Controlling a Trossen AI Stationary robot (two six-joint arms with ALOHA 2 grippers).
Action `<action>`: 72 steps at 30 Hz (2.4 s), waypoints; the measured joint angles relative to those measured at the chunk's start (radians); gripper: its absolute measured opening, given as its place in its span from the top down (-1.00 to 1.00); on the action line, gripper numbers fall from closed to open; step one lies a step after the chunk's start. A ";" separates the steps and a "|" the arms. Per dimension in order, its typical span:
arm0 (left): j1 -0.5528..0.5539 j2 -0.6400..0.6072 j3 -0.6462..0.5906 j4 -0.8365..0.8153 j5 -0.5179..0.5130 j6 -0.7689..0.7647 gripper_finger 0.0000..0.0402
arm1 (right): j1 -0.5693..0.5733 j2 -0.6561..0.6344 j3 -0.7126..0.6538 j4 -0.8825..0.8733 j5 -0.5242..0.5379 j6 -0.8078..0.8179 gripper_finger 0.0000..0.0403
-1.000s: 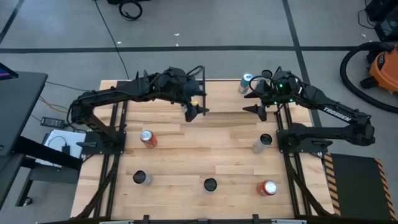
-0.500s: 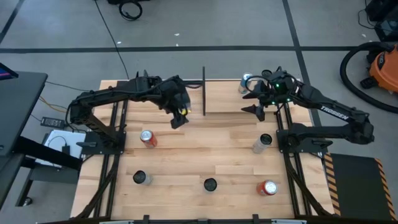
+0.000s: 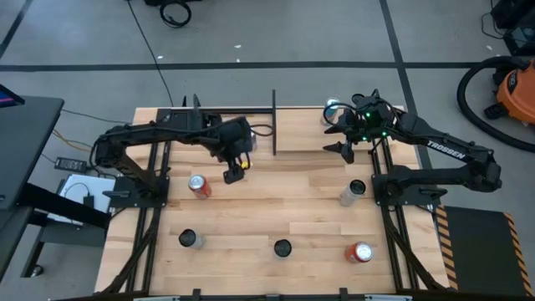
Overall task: Place canned beverage on shelf
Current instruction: Put the left red soda can on the shelf
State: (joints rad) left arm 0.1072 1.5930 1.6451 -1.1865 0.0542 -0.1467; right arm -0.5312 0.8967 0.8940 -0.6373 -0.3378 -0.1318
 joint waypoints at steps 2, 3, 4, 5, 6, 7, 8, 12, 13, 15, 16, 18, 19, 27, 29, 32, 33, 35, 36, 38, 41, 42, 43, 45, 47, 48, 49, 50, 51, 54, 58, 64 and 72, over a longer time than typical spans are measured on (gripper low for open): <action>-0.012 0.008 -0.001 -0.025 -0.030 -0.004 -0.78 | 0.000 0.000 0.000 -0.007 0.000 0.021 -0.51; -0.018 0.008 -0.001 -0.040 -0.051 -0.008 -0.78 | 0.000 0.000 0.000 -0.016 0.000 0.030 -0.51; -0.023 0.009 -0.001 -0.050 -0.077 -0.022 -0.78 | 0.000 0.000 0.000 -0.028 0.000 0.041 -0.51; -0.028 0.010 0.000 -0.069 -0.111 -0.039 -0.78 | 0.000 -0.002 0.000 -0.039 0.000 0.048 -0.51; -0.032 0.012 0.000 -0.100 -0.142 -0.059 -0.78 | 0.000 -0.004 0.000 -0.052 0.000 0.051 -0.51; -0.035 0.014 -0.001 -0.133 -0.167 -0.076 -0.78 | 0.001 -0.005 0.000 -0.059 -0.001 0.051 -0.51; -0.038 0.014 -0.001 -0.156 -0.186 -0.092 -0.78 | 0.002 -0.008 0.000 -0.063 -0.001 0.051 -0.51; -0.055 0.014 -0.001 -0.200 -0.212 -0.172 -0.78 | 0.002 -0.027 0.000 -0.065 -0.001 0.054 -0.51; -0.059 0.014 -0.001 -0.209 -0.211 -0.187 -0.78 | 0.002 -0.033 0.000 -0.066 -0.001 0.054 -0.51; -0.070 0.014 -0.001 -0.231 -0.211 -0.199 -0.78 | 0.002 -0.048 0.000 -0.068 -0.008 0.058 -0.51; -0.076 0.014 -0.001 -0.235 -0.212 -0.198 -0.78 | 0.002 -0.057 0.000 -0.071 -0.013 0.063 -0.51; -0.085 0.014 -0.001 -0.242 -0.212 -0.199 -0.78 | 0.002 -0.075 0.000 -0.075 -0.025 0.079 -0.51; -0.088 0.013 -0.001 -0.252 -0.212 -0.199 -0.78 | 0.002 -0.085 0.000 -0.076 -0.029 0.080 -0.51; -0.090 0.013 -0.001 -0.349 -0.254 -0.243 -0.78 | 0.023 -0.161 0.000 -0.106 -0.023 0.077 -0.51; -0.092 0.007 -0.001 -0.348 -0.254 -0.243 -0.78 | 0.028 -0.172 0.000 -0.112 -0.023 0.077 -0.51; -0.099 -0.008 -0.001 -0.372 -0.267 -0.244 -0.78 | 0.029 -0.181 0.000 -0.130 -0.021 0.070 -0.51; -0.102 -0.016 -0.009 -0.381 -0.274 -0.254 -0.78 | 0.029 -0.181 0.000 -0.137 -0.020 0.067 -0.51; -0.107 -0.051 -0.053 -0.379 -0.279 -0.275 -0.78 | 0.029 -0.180 0.000 -0.142 -0.011 0.062 -0.51; -0.112 -0.080 -0.087 -0.380 -0.279 -0.291 -0.78 | 0.029 -0.180 0.000 -0.146 -0.002 0.060 -0.51; -0.118 -0.135 -0.154 -0.359 -0.280 -0.322 -0.78 | 0.029 -0.180 0.000 -0.144 0.006 0.058 -0.51; -0.127 -0.216 -0.271 -0.307 -0.275 -0.370 -0.78 | 0.030 -0.180 0.000 -0.143 0.007 0.058 -0.51; -0.128 -0.242 -0.304 -0.284 -0.275 -0.377 -0.78 | 0.031 -0.180 0.000 -0.142 0.007 0.058 -0.51; -0.129 -0.269 -0.340 -0.260 -0.274 -0.388 -0.78 | 0.031 -0.180 0.000 -0.141 0.008 0.058 -0.51; -0.129 -0.310 -0.399 -0.225 -0.272 -0.407 -0.78 | 0.032 -0.179 0.000 -0.133 0.012 0.060 -0.51; -0.125 -0.332 -0.446 -0.176 -0.273 -0.424 -0.78 | 0.032 -0.177 0.000 -0.131 0.023 0.061 -0.51; -0.122 -0.336 -0.466 -0.174 -0.273 -0.426 -0.78 | 0.032 -0.176 0.000 -0.128 0.031 0.061 -0.51; -0.121 -0.339 -0.486 -0.176 -0.273 -0.430 -0.78 | 0.032 -0.175 0.000 -0.125 0.033 0.061 -0.51; -0.121 -0.339 -0.502 -0.174 -0.272 -0.441 -0.78 | 0.032 -0.175 0.000 -0.124 0.034 0.061 -0.51; -0.121 -0.339 -0.520 -0.171 -0.272 -0.449 -0.78 | 0.032 -0.175 0.000 -0.124 0.034 0.061 -0.51; -0.121 -0.339 -0.570 -0.150 -0.271 -0.471 -0.78 | 0.032 -0.175 0.000 -0.120 0.033 0.061 -0.51; -0.120 -0.339 -0.627 -0.099 -0.265 -0.512 -0.78 | 0.032 -0.175 0.000 -0.120 0.033 0.059 -0.51; -0.120 -0.340 -0.639 -0.059 -0.219 -0.524 -0.78 | 0.032 -0.175 0.000 -0.120 0.033 0.058 -0.51; -0.106 -0.338 -0.622 -0.075 -0.214 -0.521 -0.78 | 0.032 -0.175 0.000 -0.120 0.033 0.051 -0.51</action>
State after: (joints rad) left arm 0.0015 1.2554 1.0234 -1.2617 -0.1598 -0.6672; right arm -0.4995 0.7216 0.8940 -0.7570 -0.3046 -0.0811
